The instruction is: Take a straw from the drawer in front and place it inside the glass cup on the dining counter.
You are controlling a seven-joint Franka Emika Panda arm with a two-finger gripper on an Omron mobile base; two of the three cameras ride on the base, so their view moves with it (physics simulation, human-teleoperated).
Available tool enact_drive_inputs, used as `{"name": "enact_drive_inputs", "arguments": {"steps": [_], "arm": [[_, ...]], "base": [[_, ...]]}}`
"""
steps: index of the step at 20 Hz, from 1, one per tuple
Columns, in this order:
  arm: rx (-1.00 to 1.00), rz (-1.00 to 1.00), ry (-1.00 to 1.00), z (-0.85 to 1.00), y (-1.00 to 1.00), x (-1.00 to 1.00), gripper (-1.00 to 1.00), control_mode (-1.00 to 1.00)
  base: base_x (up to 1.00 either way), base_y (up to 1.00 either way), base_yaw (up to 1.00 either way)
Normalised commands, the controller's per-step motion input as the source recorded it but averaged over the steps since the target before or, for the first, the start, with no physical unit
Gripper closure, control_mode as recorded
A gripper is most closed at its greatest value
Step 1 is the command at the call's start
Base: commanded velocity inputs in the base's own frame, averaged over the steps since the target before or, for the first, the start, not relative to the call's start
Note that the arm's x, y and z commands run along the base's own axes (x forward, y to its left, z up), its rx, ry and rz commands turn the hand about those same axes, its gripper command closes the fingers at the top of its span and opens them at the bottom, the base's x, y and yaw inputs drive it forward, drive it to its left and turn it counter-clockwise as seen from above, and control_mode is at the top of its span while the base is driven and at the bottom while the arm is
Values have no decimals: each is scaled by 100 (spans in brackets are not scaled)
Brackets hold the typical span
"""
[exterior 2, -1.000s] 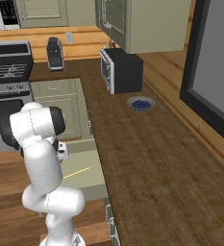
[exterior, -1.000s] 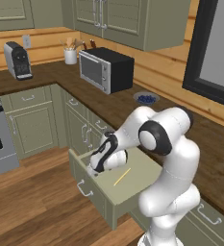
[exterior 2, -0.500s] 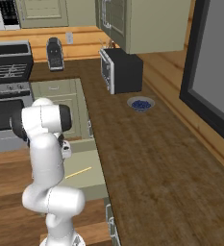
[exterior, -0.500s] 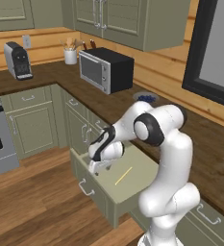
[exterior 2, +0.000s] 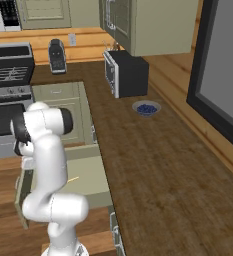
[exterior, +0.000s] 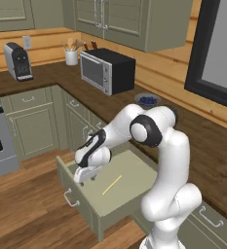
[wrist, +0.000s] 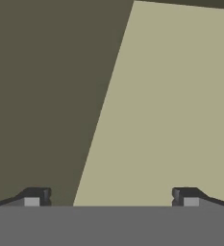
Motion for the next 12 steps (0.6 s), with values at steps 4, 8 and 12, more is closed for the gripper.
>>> {"name": "enact_drive_inputs", "arguments": {"steps": [4, 8, 12], "arm": [[0, -6, 0, -13, 99, -42, -100, -100], [0, -28, 0, 17, -20, -15, -100, -100], [0, -44, 3, 18, -98, 0, -100, -100]], "base": [[0, 0, 0], [0, 0, 0], [0, 0, 0]]}}
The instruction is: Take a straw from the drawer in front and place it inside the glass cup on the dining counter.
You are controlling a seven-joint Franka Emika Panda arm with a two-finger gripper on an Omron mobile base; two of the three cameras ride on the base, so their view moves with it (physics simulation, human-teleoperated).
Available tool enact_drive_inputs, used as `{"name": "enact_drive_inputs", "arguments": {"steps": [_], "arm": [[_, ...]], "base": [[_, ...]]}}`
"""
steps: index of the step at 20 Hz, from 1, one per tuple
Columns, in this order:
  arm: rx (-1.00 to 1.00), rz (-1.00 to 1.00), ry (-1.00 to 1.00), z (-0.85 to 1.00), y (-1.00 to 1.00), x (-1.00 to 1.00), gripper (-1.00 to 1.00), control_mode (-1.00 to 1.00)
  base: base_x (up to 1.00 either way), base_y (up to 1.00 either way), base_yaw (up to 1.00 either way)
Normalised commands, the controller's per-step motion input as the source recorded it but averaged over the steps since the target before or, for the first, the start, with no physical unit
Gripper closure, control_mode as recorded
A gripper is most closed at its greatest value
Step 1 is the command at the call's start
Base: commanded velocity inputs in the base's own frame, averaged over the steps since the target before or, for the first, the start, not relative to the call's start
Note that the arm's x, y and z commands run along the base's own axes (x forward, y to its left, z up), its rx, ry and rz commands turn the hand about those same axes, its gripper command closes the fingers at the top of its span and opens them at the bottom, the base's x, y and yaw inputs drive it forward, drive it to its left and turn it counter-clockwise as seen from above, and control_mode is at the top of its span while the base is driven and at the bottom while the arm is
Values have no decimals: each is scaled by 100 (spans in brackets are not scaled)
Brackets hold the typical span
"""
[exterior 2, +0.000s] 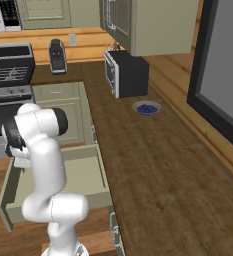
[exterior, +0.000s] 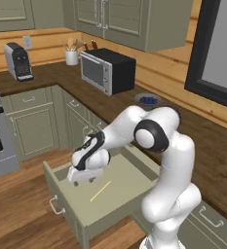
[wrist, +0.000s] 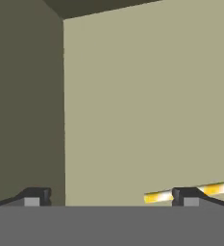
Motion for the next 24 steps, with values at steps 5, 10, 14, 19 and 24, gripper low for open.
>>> {"name": "enact_drive_inputs", "arguments": {"steps": [5, 10, 14, 19, 24], "arm": [[0, -36, 9, 3, -96, 0, -100, -100], [-6, -20, 7, -6, -54, 9, -100, -100], [-8, -15, 8, 0, -32, 34, -100, -100], [-6, -14, 7, 0, -5, 32, -100, -100], [-4, -14, 2, -24, 12, 16, -100, -100]], "base": [[0, 0, 0], [0, 0, 0], [0, 0, 0], [0, 0, 0], [0, 0, 0]]}}
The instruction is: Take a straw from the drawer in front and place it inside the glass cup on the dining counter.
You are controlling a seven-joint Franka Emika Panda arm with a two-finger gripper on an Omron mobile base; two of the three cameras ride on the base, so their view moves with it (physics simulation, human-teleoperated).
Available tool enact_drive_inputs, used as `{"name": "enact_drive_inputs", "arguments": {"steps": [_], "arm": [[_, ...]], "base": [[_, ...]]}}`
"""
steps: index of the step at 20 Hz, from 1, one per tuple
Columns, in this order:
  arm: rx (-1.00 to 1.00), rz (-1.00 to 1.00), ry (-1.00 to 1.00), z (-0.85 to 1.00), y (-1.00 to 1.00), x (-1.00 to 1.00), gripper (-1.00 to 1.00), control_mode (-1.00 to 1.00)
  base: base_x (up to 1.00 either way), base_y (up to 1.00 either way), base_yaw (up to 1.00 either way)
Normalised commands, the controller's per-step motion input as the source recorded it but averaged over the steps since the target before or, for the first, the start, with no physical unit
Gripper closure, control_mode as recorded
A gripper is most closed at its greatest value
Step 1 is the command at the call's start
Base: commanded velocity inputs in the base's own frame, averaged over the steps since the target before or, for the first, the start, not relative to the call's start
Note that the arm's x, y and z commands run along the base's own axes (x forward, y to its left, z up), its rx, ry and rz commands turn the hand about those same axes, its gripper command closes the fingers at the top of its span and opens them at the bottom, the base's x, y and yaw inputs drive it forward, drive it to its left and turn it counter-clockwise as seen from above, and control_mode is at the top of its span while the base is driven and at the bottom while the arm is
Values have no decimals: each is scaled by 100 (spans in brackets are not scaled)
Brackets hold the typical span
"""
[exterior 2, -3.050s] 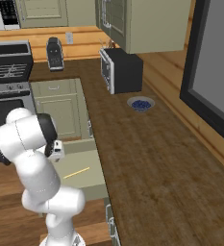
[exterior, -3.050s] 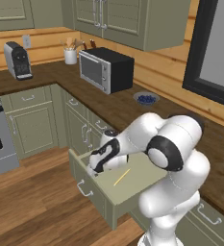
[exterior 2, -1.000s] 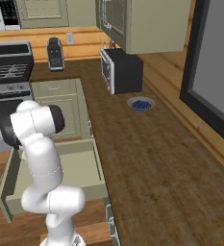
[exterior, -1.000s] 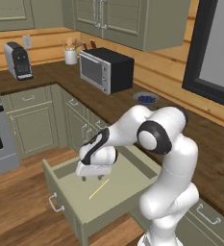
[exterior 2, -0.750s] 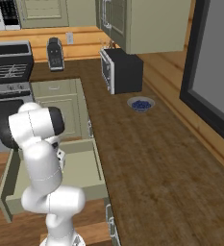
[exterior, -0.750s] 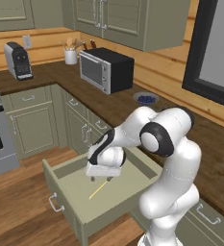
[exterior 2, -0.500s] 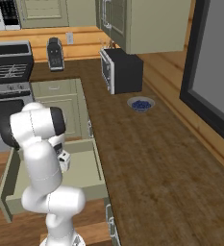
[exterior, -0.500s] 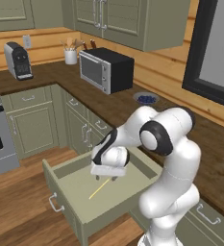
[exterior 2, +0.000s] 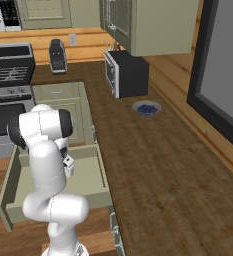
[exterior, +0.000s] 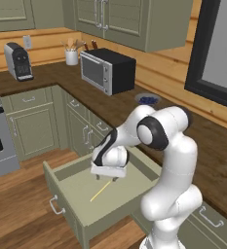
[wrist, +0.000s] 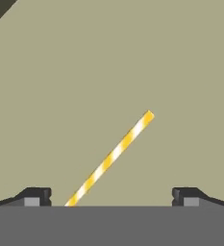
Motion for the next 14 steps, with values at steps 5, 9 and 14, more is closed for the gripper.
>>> {"name": "enact_drive_inputs", "arguments": {"steps": [5, 9, 14], "arm": [[-12, -17, 0, -34, 2, 10, -100, -100], [-14, -19, 0, -28, 0, 5, -100, -100], [-6, -15, 0, -20, 0, 25, -100, -100]], "base": [[0, 0, 0], [0, 0, 0], [0, 0, 0]]}}
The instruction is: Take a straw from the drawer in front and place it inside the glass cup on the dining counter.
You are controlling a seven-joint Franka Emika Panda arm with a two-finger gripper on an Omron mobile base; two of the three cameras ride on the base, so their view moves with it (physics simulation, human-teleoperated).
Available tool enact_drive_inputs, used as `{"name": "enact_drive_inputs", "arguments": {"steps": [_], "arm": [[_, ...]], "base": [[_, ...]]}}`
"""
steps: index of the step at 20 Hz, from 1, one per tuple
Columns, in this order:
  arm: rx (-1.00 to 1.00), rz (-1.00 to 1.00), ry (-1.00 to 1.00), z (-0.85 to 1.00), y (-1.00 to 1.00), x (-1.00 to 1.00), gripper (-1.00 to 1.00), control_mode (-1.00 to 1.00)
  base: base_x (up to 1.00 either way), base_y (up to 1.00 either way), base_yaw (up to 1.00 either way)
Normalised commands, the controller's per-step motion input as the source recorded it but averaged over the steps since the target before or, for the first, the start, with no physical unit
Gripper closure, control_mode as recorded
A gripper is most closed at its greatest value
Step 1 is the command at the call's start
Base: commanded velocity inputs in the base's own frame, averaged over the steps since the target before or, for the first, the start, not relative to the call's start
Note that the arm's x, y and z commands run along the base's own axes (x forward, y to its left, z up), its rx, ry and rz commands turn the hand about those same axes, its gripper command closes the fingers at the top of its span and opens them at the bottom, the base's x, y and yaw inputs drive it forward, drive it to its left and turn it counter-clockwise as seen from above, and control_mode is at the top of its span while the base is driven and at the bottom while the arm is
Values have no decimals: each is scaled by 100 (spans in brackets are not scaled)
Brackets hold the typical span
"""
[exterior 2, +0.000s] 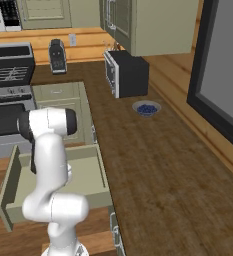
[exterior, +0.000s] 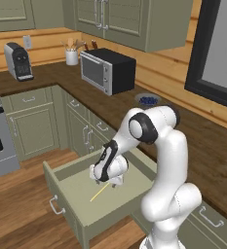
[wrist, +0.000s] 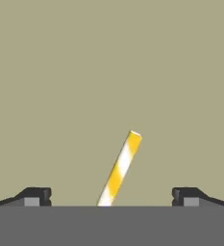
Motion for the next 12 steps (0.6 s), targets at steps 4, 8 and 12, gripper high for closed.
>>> {"name": "enact_drive_inputs", "arguments": {"steps": [4, 8, 12], "arm": [[-2, -13, 0, -15, 0, 27, -100, -100], [-1, -11, 0, -26, 0, 8, -100, -100], [0, -10, 0, -35, 0, 0, -100, -100]], "base": [[0, 0, 0], [0, 0, 0], [0, 0, 0]]}}
